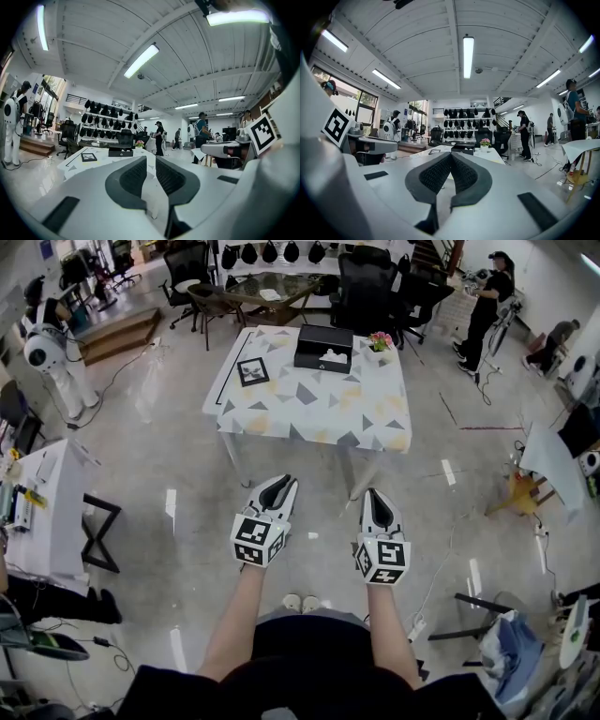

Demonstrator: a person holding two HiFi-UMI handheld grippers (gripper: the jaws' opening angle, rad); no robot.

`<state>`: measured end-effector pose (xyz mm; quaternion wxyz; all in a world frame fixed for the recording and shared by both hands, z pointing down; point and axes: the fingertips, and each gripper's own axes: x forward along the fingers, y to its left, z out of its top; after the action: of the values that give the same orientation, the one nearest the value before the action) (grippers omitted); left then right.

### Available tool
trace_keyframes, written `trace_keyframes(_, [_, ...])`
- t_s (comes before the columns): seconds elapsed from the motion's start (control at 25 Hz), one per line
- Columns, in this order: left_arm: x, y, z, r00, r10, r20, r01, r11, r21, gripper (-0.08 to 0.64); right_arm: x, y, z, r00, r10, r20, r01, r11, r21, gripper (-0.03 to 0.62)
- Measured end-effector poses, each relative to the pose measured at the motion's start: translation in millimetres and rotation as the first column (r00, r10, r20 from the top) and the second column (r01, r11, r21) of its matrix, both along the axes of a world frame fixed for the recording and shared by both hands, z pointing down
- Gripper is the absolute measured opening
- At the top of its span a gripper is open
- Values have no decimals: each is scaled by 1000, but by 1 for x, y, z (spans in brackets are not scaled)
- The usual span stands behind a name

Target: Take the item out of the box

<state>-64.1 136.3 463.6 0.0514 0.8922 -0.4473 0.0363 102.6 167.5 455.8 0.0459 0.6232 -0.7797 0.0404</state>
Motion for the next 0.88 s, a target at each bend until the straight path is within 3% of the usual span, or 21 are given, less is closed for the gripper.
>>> trace_keyframes(0.44, [-4,-9,0,1000,3,-14,-3,1000,1,230,-2,-6,1,1000,16,-1,-16,1000,-3,2])
trace_keyframes(0.88, [-19,-9,7,1000,28,-4,-28,1000,6,265,-15,-1,7,998,58,6,-58,998,-1,2])
